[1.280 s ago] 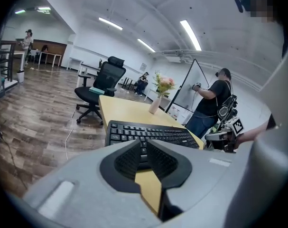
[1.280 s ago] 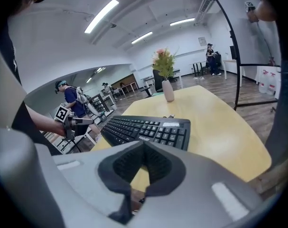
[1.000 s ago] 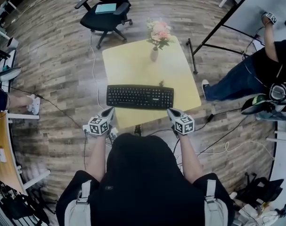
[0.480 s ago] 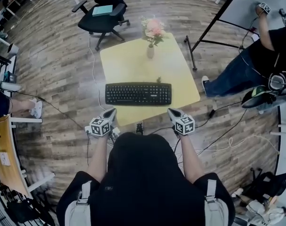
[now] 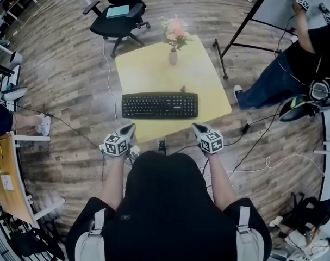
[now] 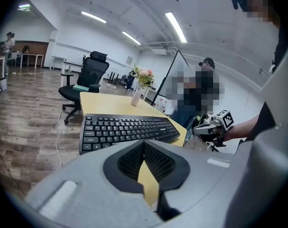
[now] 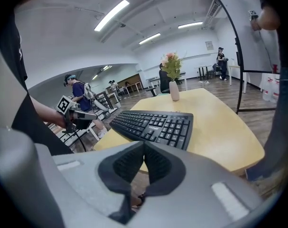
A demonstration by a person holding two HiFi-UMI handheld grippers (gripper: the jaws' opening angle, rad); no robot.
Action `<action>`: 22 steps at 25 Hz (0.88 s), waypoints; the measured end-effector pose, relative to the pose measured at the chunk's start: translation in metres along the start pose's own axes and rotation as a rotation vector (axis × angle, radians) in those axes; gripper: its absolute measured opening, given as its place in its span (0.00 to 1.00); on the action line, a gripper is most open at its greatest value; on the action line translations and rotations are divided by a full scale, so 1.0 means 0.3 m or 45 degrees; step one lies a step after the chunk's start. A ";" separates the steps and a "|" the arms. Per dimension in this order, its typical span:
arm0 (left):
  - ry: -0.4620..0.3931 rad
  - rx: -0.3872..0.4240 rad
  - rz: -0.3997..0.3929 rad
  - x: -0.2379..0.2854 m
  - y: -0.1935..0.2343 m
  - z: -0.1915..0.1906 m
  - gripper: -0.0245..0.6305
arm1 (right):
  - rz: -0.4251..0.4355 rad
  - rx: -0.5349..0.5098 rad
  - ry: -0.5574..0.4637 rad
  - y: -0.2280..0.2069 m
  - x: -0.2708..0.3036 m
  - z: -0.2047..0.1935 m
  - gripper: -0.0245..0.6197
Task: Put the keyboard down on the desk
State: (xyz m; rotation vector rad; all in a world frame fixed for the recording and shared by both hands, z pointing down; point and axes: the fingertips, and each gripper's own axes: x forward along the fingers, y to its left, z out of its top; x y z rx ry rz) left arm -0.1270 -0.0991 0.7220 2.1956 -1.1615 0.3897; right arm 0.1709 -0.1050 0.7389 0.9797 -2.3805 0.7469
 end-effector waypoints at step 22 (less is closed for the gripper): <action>-0.027 -0.034 -0.034 0.011 -0.007 0.015 0.05 | 0.031 -0.044 0.040 0.007 0.014 0.020 0.04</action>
